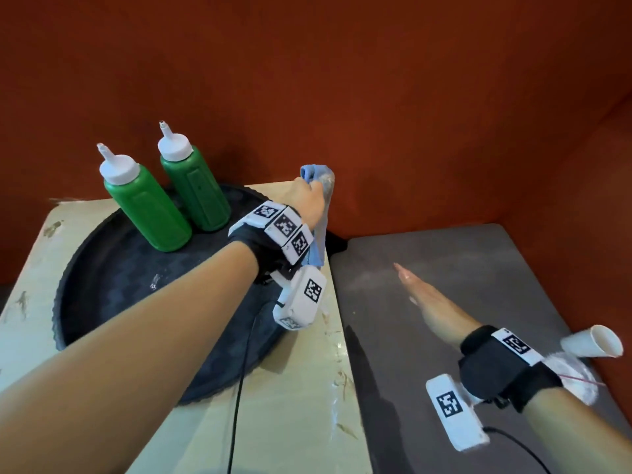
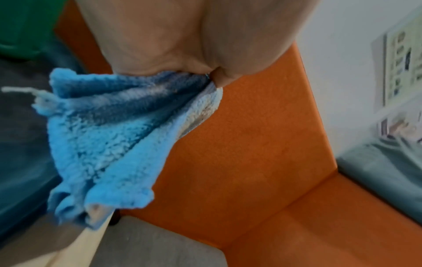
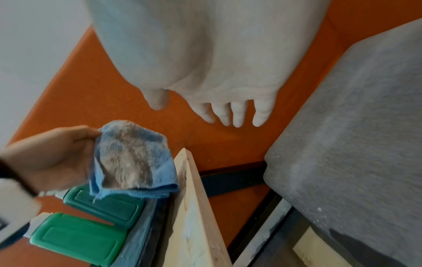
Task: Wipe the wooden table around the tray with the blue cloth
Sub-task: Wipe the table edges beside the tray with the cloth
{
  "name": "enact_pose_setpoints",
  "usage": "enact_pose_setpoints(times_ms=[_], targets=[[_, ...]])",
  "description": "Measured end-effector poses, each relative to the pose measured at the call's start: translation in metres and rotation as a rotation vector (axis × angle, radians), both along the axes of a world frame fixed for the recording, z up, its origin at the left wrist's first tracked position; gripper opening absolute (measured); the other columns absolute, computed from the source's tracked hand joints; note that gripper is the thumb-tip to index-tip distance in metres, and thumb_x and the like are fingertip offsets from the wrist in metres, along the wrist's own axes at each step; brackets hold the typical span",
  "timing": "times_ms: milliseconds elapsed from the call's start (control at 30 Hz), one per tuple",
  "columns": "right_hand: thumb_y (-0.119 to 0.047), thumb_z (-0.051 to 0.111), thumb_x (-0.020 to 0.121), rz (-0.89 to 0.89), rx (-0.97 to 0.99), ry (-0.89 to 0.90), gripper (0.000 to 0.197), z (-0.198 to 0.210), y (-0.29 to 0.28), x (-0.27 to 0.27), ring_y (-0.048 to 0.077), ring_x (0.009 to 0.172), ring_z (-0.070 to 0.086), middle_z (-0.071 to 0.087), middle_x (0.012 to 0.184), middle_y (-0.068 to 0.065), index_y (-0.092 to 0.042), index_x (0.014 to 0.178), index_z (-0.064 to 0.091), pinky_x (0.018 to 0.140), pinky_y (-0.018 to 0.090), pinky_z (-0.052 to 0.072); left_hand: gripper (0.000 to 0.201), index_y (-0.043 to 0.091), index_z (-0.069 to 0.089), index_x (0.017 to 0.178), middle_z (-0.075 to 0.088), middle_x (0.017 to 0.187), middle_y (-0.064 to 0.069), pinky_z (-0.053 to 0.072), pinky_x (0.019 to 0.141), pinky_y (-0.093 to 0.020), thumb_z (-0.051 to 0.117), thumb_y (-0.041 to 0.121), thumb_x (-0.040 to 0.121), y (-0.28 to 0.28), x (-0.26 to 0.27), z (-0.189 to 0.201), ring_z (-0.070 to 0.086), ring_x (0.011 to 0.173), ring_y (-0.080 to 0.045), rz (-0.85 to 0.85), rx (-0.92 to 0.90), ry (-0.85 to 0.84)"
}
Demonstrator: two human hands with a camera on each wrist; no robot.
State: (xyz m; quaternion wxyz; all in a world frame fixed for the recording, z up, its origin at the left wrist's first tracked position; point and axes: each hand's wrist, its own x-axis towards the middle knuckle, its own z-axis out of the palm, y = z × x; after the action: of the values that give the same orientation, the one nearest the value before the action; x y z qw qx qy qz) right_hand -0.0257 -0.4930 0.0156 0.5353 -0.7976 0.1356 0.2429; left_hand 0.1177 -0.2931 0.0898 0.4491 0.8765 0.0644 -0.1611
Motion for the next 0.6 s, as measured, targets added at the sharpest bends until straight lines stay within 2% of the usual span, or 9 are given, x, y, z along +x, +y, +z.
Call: enact_pose_setpoints(times_ms=[100, 233, 300, 400, 467, 533, 600], targets=[[-0.073, 0.02, 0.078, 0.048, -0.004, 0.017, 0.077, -0.011, -0.001, 0.008, 0.001, 0.142, 0.016, 0.017, 0.151, -0.025, -0.042, 0.148, 0.016, 0.113, 0.026, 0.009, 0.042, -0.002, 0.042, 0.132, 0.05, 0.134, -0.021, 0.037, 0.095, -0.035, 0.028, 0.024, 0.102, -0.017, 0.017, 0.003, 0.048, 0.123, -0.035, 0.048, 0.093, -0.027], [-0.063, 0.018, 0.091, 0.059, 0.002, 0.04, 0.063, -0.017, -0.007, 0.026, 0.001, 0.139, 0.018, 0.022, 0.145, -0.025, -0.04, 0.149, 0.018, 0.106, 0.023, 0.01, 0.042, 0.003, 0.042, 0.134, 0.051, 0.134, -0.017, 0.038, 0.093, -0.034, 0.032, 0.026, 0.101, -0.028, 0.041, 0.009, 0.05, 0.121, -0.031, 0.163, 0.214, -0.066], [-0.057, 0.019, 0.096, 0.059, 0.019, 0.037, 0.057, -0.02, -0.01, 0.038, -0.001, 0.137, 0.019, 0.023, 0.141, -0.026, -0.038, 0.149, 0.02, 0.106, 0.022, 0.01, 0.04, 0.003, 0.044, 0.132, 0.051, 0.134, -0.017, 0.038, 0.087, -0.033, 0.035, 0.025, 0.1, -0.028, 0.055, 0.013, 0.052, 0.119, -0.031, 0.217, 0.244, -0.1], [-0.065, 0.021, 0.09, 0.075, 0.057, 0.03, 0.064, -0.032, -0.015, 0.056, -0.002, 0.139, 0.02, 0.024, 0.147, -0.025, -0.039, 0.148, 0.022, 0.117, 0.027, 0.01, 0.036, 0.004, 0.044, 0.128, 0.052, 0.13, -0.019, 0.038, 0.082, -0.035, 0.036, 0.024, 0.099, -0.031, 0.073, 0.016, 0.053, 0.116, -0.034, 0.239, 0.306, -0.221], [-0.074, 0.023, 0.082, 0.107, 0.076, 0.029, 0.074, -0.045, -0.018, 0.069, -0.002, 0.14, 0.02, 0.024, 0.15, -0.024, -0.04, 0.148, 0.024, 0.121, 0.035, 0.012, 0.031, 0.005, 0.044, 0.122, 0.055, 0.121, -0.021, 0.038, 0.076, -0.038, 0.036, 0.023, 0.097, -0.034, 0.077, 0.014, 0.055, 0.108, -0.039, 0.182, 0.396, -0.356], [-0.075, 0.023, 0.081, 0.123, 0.098, 0.027, 0.076, -0.058, -0.019, 0.08, -0.003, 0.14, 0.022, 0.025, 0.151, -0.024, -0.039, 0.147, 0.027, 0.121, 0.037, 0.014, 0.027, 0.008, 0.042, 0.117, 0.059, 0.11, -0.021, 0.037, 0.071, -0.039, 0.038, 0.023, 0.094, -0.036, 0.079, 0.001, 0.057, 0.099, -0.04, 0.036, 0.499, -0.456], [-0.072, 0.024, 0.082, 0.122, 0.126, 0.016, 0.075, -0.07, -0.018, 0.089, -0.002, 0.14, 0.025, 0.027, 0.152, -0.021, -0.035, 0.147, 0.03, 0.12, 0.037, 0.016, 0.022, 0.01, 0.042, 0.11, 0.061, 0.1, -0.017, 0.035, 0.067, -0.038, 0.04, 0.023, 0.092, -0.039, 0.077, -0.026, 0.059, 0.09, -0.04, -0.13, 0.566, -0.448]])
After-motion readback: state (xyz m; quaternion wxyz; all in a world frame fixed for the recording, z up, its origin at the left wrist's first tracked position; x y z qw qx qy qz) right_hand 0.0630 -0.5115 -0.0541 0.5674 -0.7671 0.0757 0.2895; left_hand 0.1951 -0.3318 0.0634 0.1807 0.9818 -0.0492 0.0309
